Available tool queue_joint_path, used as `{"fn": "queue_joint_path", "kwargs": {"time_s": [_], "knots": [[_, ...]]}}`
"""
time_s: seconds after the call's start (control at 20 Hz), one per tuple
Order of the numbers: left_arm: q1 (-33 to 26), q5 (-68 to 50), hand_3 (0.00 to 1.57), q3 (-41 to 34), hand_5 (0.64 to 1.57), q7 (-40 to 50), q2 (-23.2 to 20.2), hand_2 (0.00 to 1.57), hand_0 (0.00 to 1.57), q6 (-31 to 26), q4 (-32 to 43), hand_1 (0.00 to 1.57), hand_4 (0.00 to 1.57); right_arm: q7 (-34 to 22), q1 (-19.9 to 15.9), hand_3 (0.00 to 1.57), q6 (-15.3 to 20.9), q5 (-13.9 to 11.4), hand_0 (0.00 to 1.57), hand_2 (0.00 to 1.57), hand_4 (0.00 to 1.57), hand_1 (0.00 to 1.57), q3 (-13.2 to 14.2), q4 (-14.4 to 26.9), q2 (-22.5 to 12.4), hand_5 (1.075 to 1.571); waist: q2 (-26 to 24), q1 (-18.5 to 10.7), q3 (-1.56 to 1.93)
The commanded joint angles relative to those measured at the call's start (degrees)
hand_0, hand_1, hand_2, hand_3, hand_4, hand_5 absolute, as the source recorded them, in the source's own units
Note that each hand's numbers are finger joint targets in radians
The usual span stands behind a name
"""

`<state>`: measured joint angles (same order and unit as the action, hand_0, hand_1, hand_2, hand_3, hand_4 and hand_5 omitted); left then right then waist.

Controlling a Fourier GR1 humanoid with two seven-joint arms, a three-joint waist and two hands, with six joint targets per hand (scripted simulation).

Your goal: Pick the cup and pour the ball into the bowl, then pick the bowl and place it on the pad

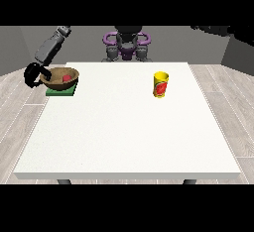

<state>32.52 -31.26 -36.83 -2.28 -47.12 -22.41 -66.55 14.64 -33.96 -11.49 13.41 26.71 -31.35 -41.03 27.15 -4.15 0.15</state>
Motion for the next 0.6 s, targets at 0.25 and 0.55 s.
{"fn": "queue_joint_path", "kwargs": {"time_s": [0.25, 0.55], "knots": [[-4.71, -3.72, 0.00, -2.52, 1.557, 2.27, 0.39, 0.00, 0.00, 0.77, -6.49, 0.00, 0.70, 4.41, -1.57, 0.00, -3.57, -1.94, 1.57, 1.57, 0.98, 1.57, 0.02, 7.94, -4.45, 1.569, 0.74, -0.30, -0.04], [-4.66, -5.05, 0.00, -1.14, 1.557, 4.46, -0.90, 0.00, 0.00, -1.36, -3.14, 0.00, 0.68, 1.90, -2.11, 0.82, -1.81, -3.64, 1.57, 1.57, 1.00, 1.57, -2.38, 8.64, -1.52, 1.565, -3.29, -0.57, -0.11]]}}
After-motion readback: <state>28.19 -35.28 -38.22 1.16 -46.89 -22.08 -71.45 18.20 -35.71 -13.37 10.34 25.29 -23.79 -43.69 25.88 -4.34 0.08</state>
